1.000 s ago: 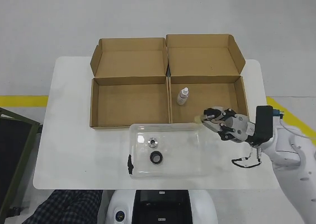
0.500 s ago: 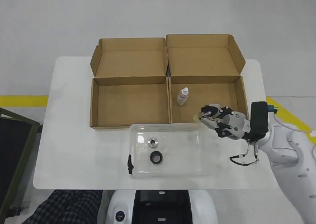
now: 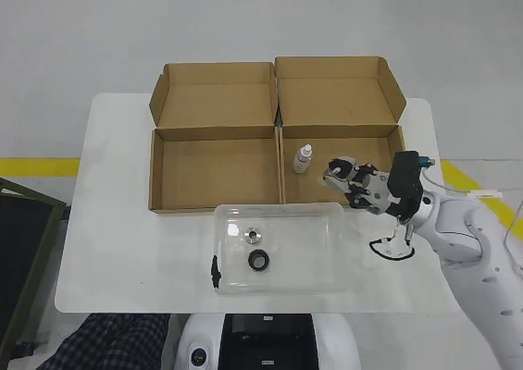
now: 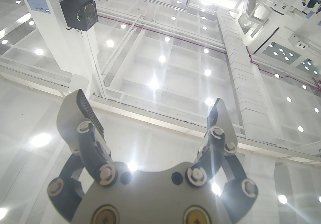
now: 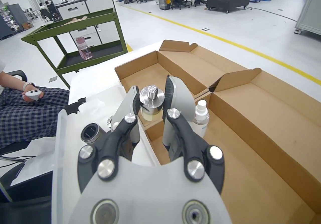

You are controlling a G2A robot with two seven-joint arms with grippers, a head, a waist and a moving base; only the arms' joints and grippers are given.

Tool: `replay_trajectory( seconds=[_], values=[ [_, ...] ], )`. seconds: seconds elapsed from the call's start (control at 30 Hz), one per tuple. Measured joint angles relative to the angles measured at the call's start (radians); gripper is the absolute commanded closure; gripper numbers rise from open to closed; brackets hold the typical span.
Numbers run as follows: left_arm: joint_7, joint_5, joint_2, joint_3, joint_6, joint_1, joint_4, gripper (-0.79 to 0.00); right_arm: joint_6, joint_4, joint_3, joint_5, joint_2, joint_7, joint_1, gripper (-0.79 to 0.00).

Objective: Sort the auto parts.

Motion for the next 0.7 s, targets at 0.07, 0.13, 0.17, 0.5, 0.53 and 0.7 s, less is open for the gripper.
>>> replay_trajectory(
  seconds=[0.07,0.13,0.17,0.5,0.53,0.7],
  values=[
    [0.000,0.000,0.000,0.000,0.000,0.000,0.000,-0.785,0.020,0.012,-0.005,-0.007,-0.002,0.003,0.006,0.000],
    [0.000,0.000,0.000,0.000,0.000,0.000,0.000,-0.785,0.043,0.024,-0.012,-0.022,-0.004,0.012,0.014,0.000],
    [0.000,0.000,0.000,0.000,0.000,0.000,0.000,-0.785,0.056,0.029,-0.016,-0.031,-0.006,0.016,0.017,0.000],
    [0.000,0.000,0.000,0.000,0.000,0.000,0.000,-0.785,0.209,0.105,-0.085,-0.127,-0.028,0.012,0.062,0.000],
    [0.000,0.000,0.000,0.000,0.000,0.000,0.000,-0.785,0.222,0.114,-0.093,-0.133,-0.031,0.015,0.069,0.000],
    [0.000,0.000,0.000,0.000,0.000,0.000,0.000,-0.785,0.301,0.168,-0.134,-0.173,-0.045,0.035,0.105,0.000]
  ],
)
